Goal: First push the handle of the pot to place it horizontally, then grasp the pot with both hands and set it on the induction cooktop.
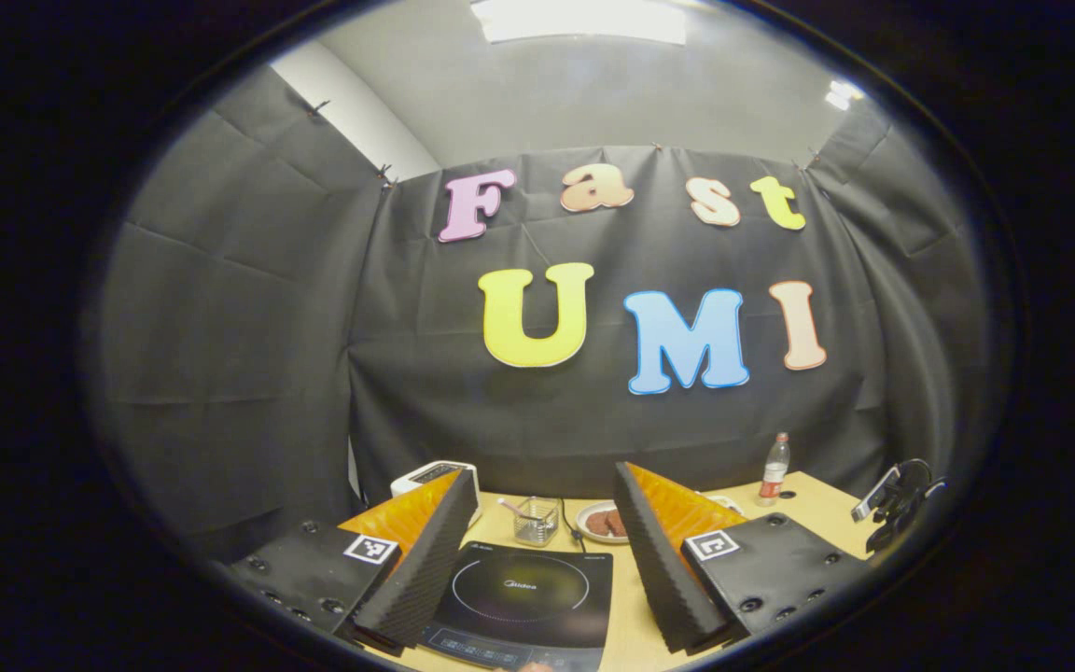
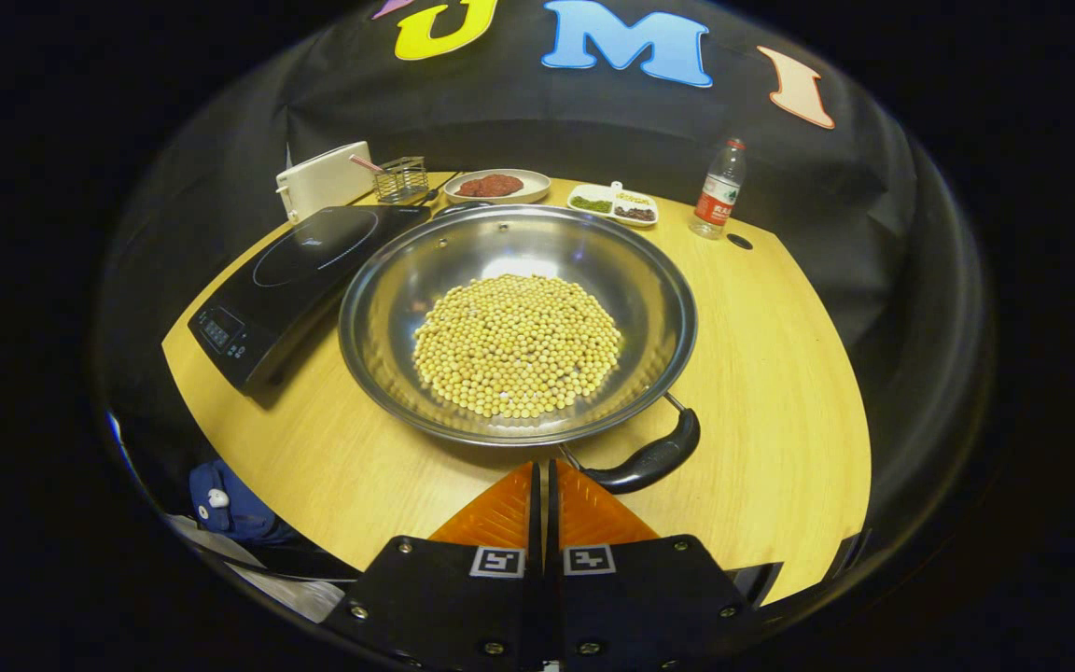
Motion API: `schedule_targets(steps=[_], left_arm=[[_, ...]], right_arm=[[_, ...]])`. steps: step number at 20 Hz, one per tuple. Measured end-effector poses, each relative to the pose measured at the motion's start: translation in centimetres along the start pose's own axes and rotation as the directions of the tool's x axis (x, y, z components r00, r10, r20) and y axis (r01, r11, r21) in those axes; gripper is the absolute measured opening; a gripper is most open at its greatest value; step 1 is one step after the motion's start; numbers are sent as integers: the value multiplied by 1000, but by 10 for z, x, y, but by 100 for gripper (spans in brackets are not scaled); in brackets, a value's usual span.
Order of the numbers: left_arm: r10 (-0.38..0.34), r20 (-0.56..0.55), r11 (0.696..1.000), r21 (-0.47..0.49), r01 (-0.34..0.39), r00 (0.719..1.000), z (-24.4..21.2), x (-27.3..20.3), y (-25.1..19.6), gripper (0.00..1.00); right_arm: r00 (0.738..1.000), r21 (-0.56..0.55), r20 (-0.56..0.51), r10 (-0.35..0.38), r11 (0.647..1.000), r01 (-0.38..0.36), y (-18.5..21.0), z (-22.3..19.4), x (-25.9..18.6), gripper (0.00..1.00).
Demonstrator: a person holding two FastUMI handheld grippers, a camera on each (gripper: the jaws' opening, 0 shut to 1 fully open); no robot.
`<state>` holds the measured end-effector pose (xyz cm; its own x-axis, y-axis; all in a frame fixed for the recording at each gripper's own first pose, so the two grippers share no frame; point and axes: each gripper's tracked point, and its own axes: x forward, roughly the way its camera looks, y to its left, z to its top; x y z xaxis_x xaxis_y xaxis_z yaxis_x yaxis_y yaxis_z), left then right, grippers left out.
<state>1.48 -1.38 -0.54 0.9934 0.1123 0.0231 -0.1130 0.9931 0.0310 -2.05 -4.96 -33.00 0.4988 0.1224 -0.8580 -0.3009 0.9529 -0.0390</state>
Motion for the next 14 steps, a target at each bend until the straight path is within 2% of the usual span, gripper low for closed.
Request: schedule_targets(steps=[10, 11, 12, 14], left_arm=[[28, -14, 1000, 5, -28, 1000, -5, -15, -12, 94], [32, -16, 999, 7, -32, 999, -5, -16, -14, 96], [35, -19, 999, 7, -35, 999, -7, -20, -15, 94], [43, -25, 999, 2, -43, 999, -10, -24, -19, 96]], right_arm=[[995, -49, -15, -96, 994, 96, -58, 8, 16, 1], [994, -55, -15, -106, 993, 105, -64, 10, 18, 1], [993, -58, -15, -118, 991, 117, -69, 11, 19, 1], [990, -55, -10, -139, 989, 138, -79, 15, 22, 1]])
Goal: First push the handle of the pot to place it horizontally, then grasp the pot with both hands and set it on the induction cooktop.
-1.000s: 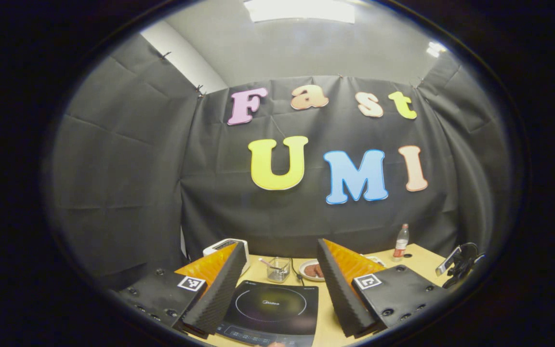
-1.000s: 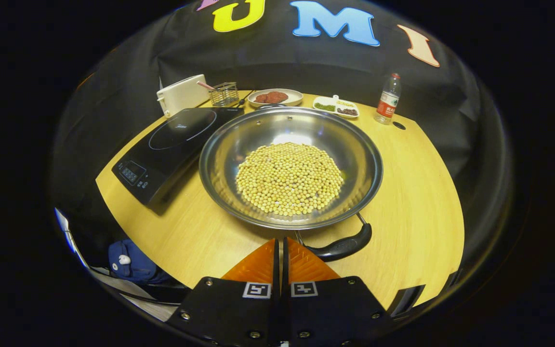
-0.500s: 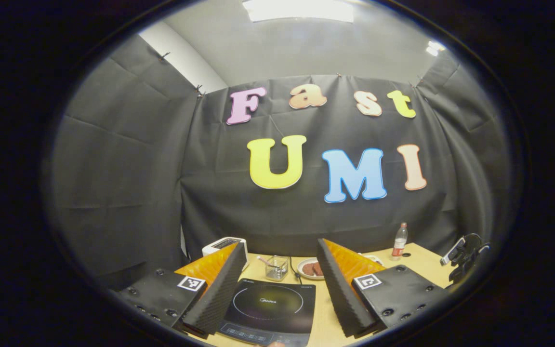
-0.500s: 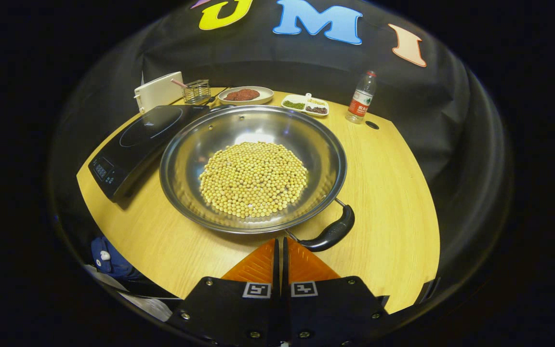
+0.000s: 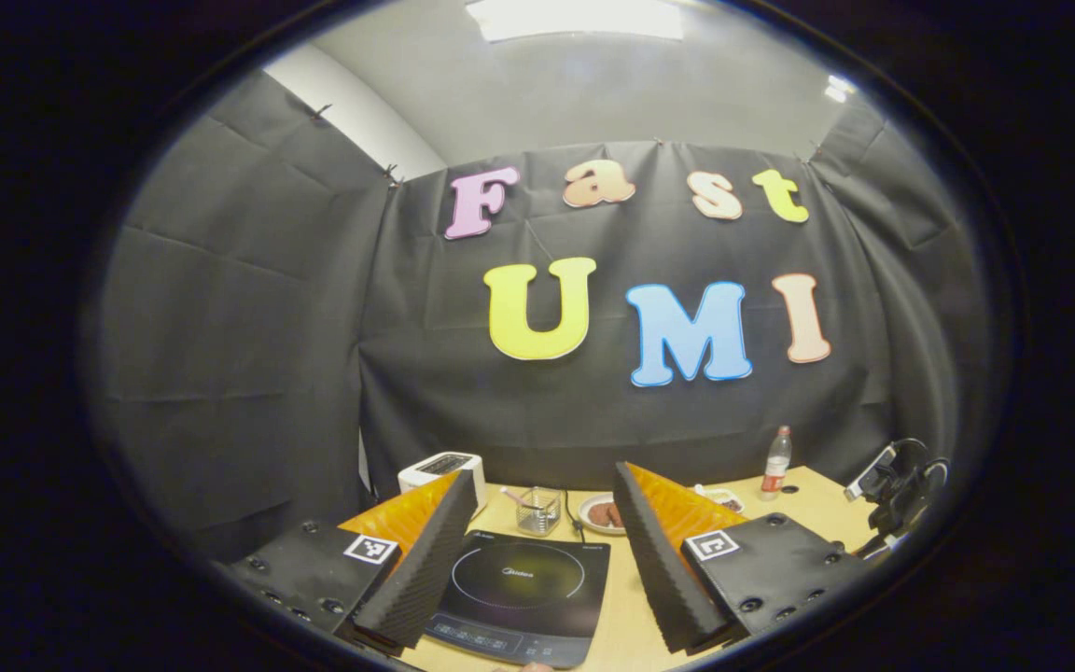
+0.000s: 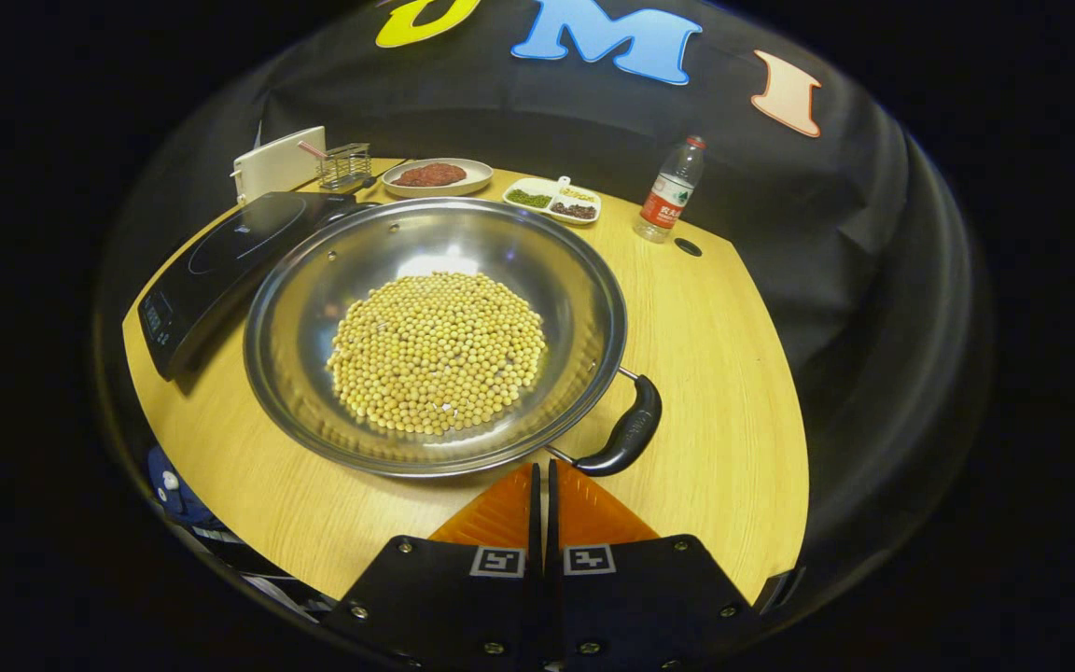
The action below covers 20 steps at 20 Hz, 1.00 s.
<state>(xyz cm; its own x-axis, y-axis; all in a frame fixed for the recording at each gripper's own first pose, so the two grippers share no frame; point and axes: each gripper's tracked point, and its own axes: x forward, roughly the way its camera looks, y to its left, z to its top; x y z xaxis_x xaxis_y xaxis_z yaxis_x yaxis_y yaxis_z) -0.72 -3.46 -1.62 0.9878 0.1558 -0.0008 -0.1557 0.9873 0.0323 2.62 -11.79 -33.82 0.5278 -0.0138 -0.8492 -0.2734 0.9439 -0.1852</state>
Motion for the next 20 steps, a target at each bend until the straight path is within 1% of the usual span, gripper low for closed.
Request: schedule_targets(steps=[5, 8, 11, 12, 13, 14, 15, 16, 19, 20], left_arm=[[8, -35, 1000, 1, -8, 999, -14, -3, -3, 99], [3, -46, 1000, -9, -4, 999, -18, 2, -1, 96], [-5, -60, 1000, -12, 4, 998, -26, 15, -1, 99], [-12, -63, 1000, -16, 11, 998, -29, 19, -3, 94], [-20, -67, 1000, -20, 19, 998, -30, 23, -5, 94], [-28, -74, 999, -20, 27, 997, -33, 27, -7, 99], [-36, -78, 999, -19, 34, 996, -35, 31, -7, 96], [-42, -80, 999, -18, 41, 996, -37, 33, -8, 99], [-64, -101, 998, -24, 62, 993, -48, 43, -15, 96], [-73, -106, 997, -28, 70, 992, -51, 47, -17, 94]], right_arm=[[997, -11, 11, -74, 997, 74, -17, 10, 12, 1], [994, -87, 23, -110, 990, 112, -24, 17, 22, 1], [990, -124, 44, -131, 983, 136, -31, 28, 27, 1], [989, -127, 52, -136, 982, 142, -33, 30, 31, 1], [989, -127, 57, -140, 981, 146, -35, 33, 34, 1], [988, -122, 62, -144, 981, 151, -37, 36, 36, 1], [987, -113, 62, -147, 982, 153, -38, 39, 37, 1], [986, -103, 63, -152, 982, 158, -39, 40, 38, 1], [985, -65, 69, -157, 985, 161, -42, 42, 37, 1], [986, -43, 75, -148, 987, 152, -41, 43, 36, 1]])
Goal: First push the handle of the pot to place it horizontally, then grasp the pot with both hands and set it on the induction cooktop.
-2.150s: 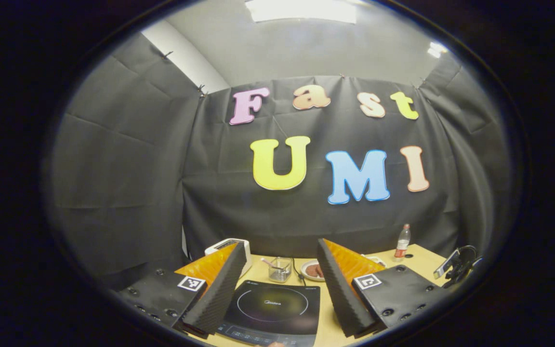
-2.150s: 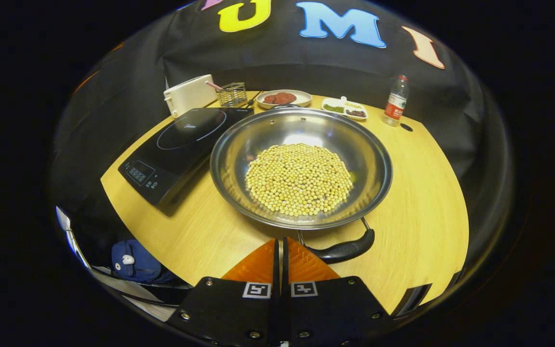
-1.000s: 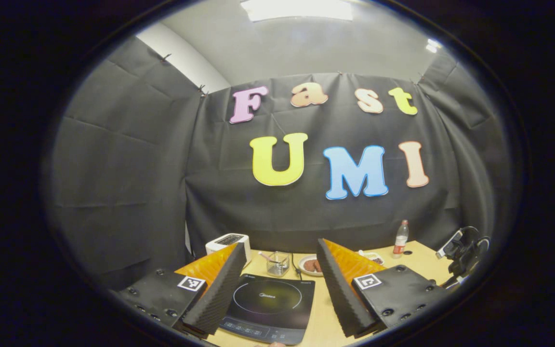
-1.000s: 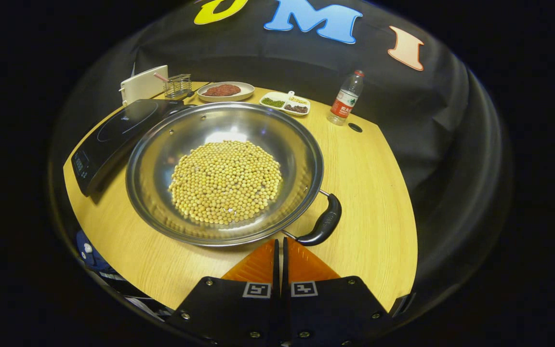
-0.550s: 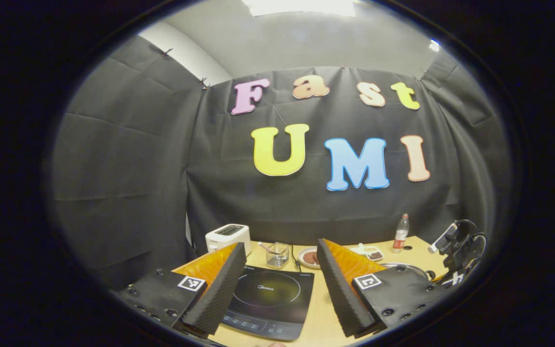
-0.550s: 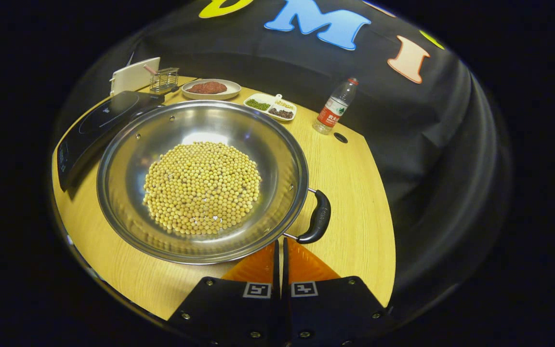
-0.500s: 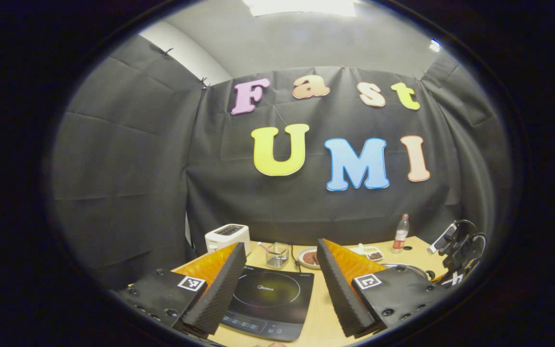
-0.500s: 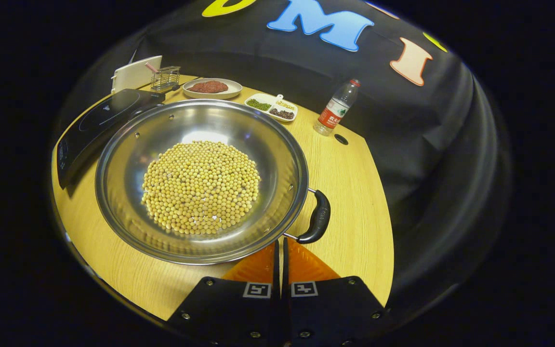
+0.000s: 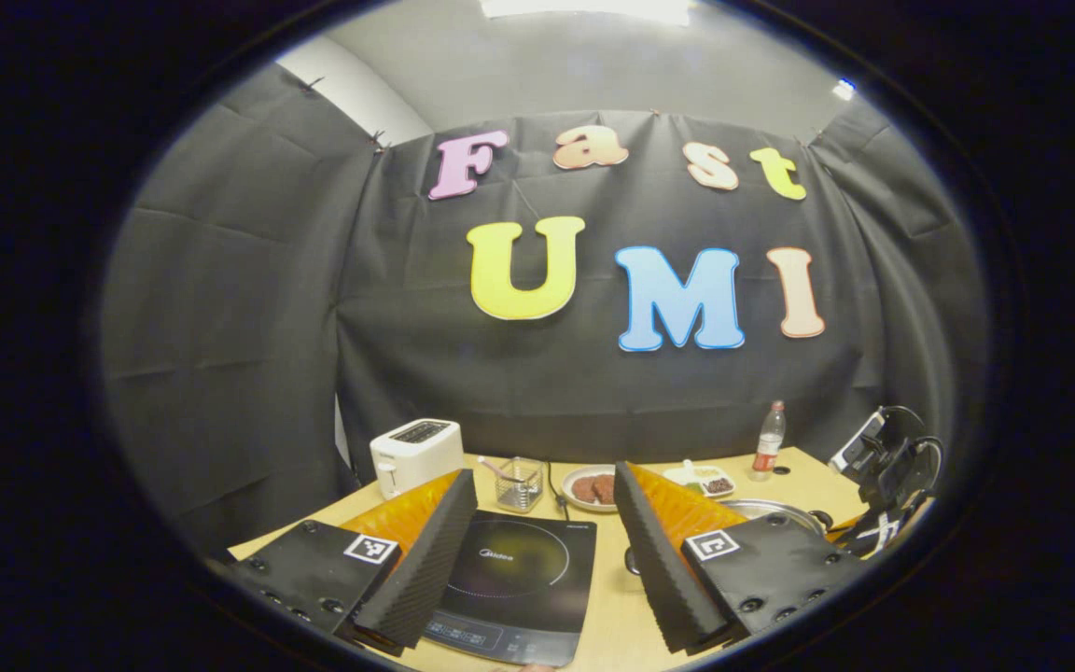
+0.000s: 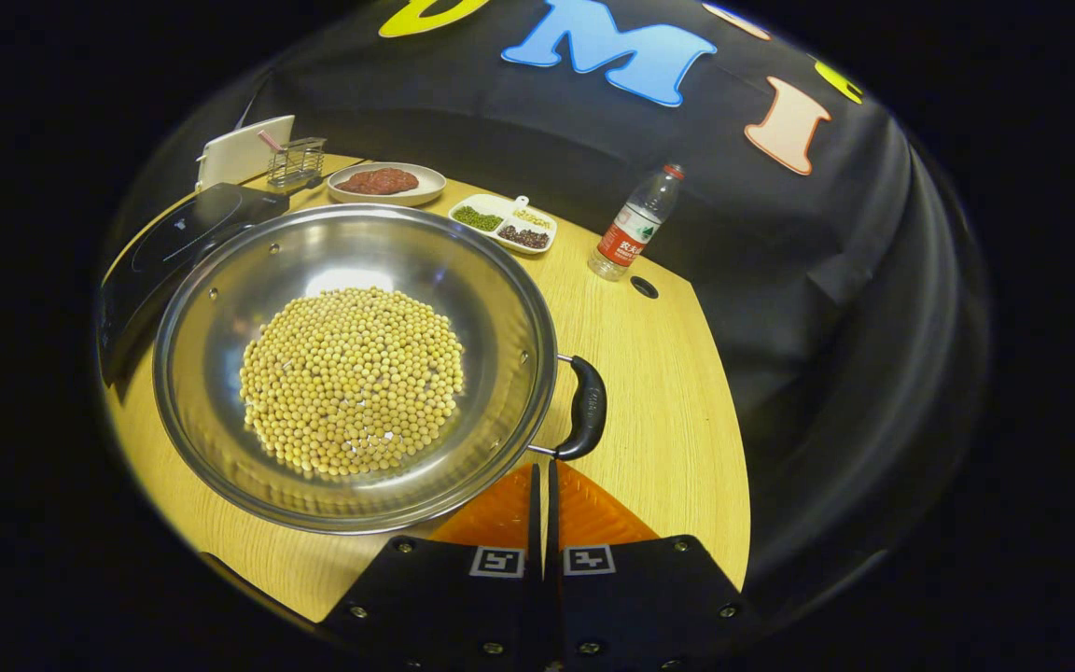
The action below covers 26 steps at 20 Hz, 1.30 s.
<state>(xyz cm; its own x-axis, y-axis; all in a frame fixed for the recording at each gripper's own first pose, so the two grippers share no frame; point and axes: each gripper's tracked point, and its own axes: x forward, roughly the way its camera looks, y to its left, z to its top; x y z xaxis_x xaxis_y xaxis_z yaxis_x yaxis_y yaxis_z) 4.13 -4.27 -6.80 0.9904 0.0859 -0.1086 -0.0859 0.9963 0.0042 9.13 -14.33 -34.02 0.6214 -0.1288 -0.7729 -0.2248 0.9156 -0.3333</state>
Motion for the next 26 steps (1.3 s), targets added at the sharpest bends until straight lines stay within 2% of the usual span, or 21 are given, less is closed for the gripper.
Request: schedule_targets(steps=[2, 4, 5, 6, 7, 8, 11, 13, 14, 16, 19, 22, 24, 26], left_arm=[[-18, -11, 1000, 5, 18, 1000, -5, 8, -6, 96], [-41, -24, 999, 12, 41, 999, -13, 16, -14, 94], [-56, -30, 998, 12, 56, 998, -17, 21, -19, 94], [-72, -39, 997, 11, 72, 997, -21, 26, -25, 94], [-90, -49, 996, 7, 90, 995, -26, 31, -32, 94], [-102, -61, 995, 4, 103, 993, -32, 36, -37, 94], [-144, -86, 990, -3, 144, 986, -43, 55, -55, 99], [-169, -104, 985, 5, 171, 980, -53, 67, -67, 99], [-184, -116, 983, 5, 186, 976, -60, 72, -74, 94], [-209, -148, 977, -1, 211, 967, -74, 84, -86, 96], [-243, -223, 970, -33, 242, 944, -104, 98, -103, 99], [-259, -282, 966, -66, 250, 924, -130, 112, -112, 94], [-264, -320, 964, -71, 255, 910, -145, 120, -117, 99], [-271, -352, 962, -66, 265, 896, -158, 130, -119, 97]], right_arm=[[1000, 48, 8, -11, 999, 11, -6, 0, -4, 4], [999, 111, 16, -31, 993, 29, -17, -3, -9, 29], [999, 156, 23, -34, 987, 30, -21, -4, -14, 52], [999, 199, 35, -40, 979, 33, -26, -5, -18, 67], [997, 248, 49, -52, 968, 39, -31, -2, -23, 91], [996, 298, 71, -61, 954, 37, -33, -1, -30, 100], [987, 395, 137, -79, 918, 19, -34, 10, -40, 98], [983, 411, 168, -71, 912, -4, -30, 17, -47, 98], [982, 410, 181, -63, 912, -17, -26, 21, -49, 98], [980, 405, 197, -36, 913, -48, -18, 29, -50, 98], [982, 387, 189, -17, 920, -59, -11, 33, -43, 98], [986, 388, 168, -13, 920, -54, -9, 37, -35, 98], [988, 397, 153, -11, 916, -52, -10, 40, -28, 98], [991, 403, 136, -13, 914, -44, -12, 41, -19, 98]])
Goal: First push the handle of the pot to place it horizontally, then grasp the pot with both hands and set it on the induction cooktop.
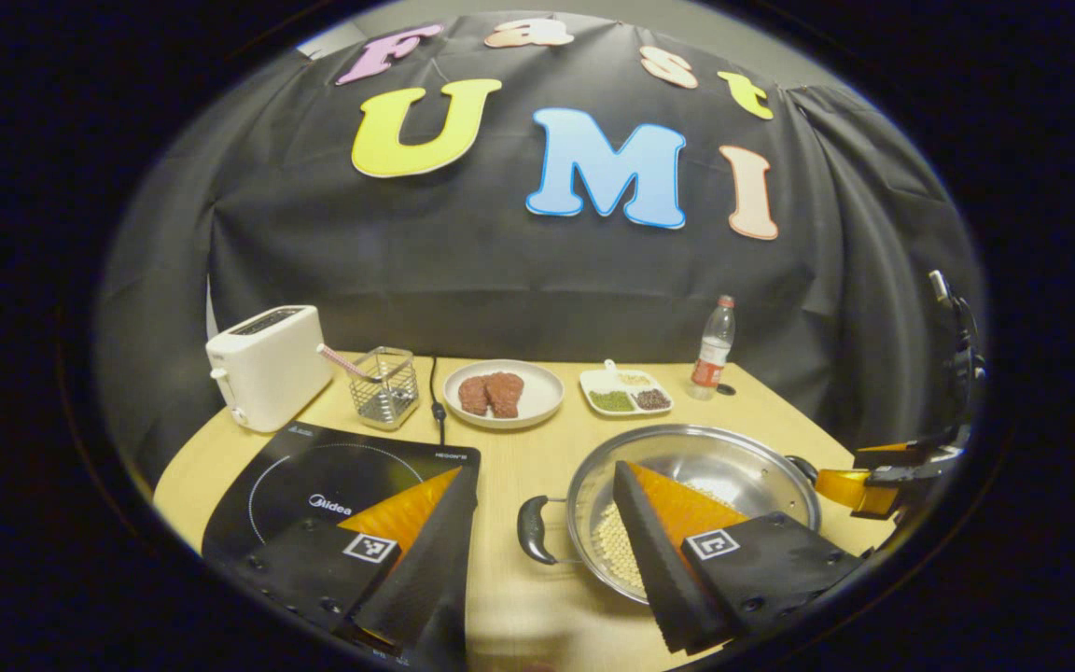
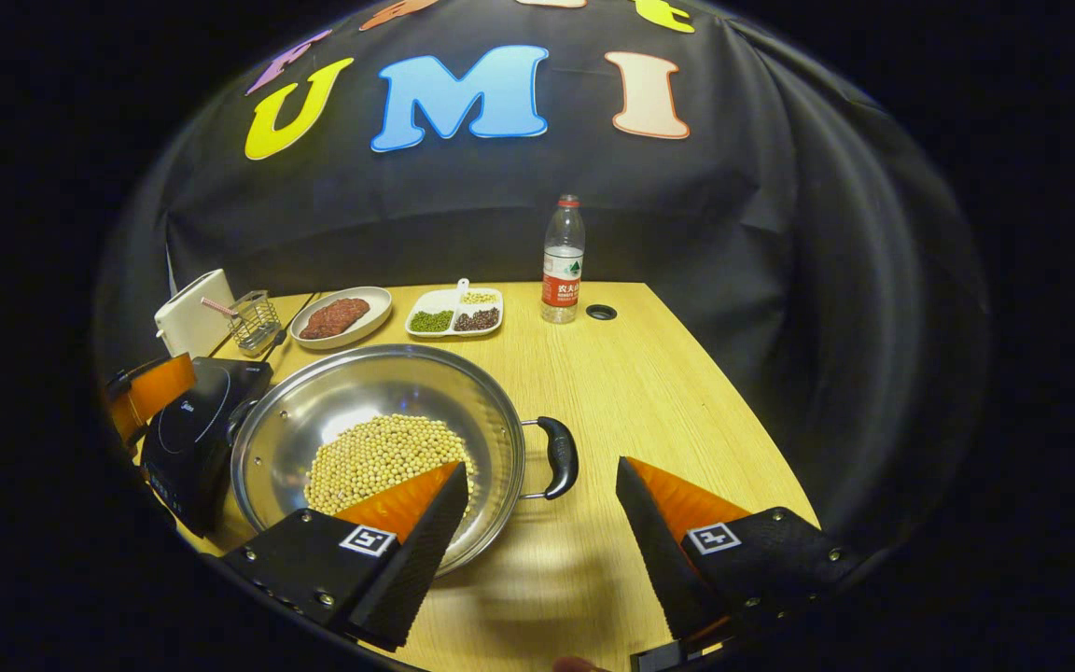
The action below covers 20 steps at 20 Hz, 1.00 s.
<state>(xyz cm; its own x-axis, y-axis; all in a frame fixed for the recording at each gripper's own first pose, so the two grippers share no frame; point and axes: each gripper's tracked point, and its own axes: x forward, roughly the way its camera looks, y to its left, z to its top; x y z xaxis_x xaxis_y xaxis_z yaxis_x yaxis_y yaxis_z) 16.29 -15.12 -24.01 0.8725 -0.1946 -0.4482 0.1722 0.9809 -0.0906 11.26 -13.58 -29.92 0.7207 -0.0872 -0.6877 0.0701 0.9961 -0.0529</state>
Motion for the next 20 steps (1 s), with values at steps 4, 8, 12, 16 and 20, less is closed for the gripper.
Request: schedule_targets(steps=[4, 8, 12, 16, 20], left_arm=[[-24, -92, 1000, -10, 23, 996, -27, 28, -1, 97], [-39, -170, 999, -13, 37, 985, -52, 46, -1, 97], [-56, -234, 998, -19, 53, 971, -71, 60, 0, 97], [-77, -278, 997, -28, 73, 958, -84, 69, -4, 97], [-88, -299, 996, -23, 85, 950, -90, 73, -7, 93]], right_arm=[[999, 25, -38, -5, 1000, 6, 1, 0, 16, 98], [997, 25, -73, -6, 1000, 8, 5, -4, 30, 98], [994, 30, -105, -12, 999, 15, 8, -8, 43, 98], [990, 38, -138, -20, 999, 26, 7, -13, 53, 98], [984, 66, -175, -27, 997, 39, 2, -17, 64, 98]])
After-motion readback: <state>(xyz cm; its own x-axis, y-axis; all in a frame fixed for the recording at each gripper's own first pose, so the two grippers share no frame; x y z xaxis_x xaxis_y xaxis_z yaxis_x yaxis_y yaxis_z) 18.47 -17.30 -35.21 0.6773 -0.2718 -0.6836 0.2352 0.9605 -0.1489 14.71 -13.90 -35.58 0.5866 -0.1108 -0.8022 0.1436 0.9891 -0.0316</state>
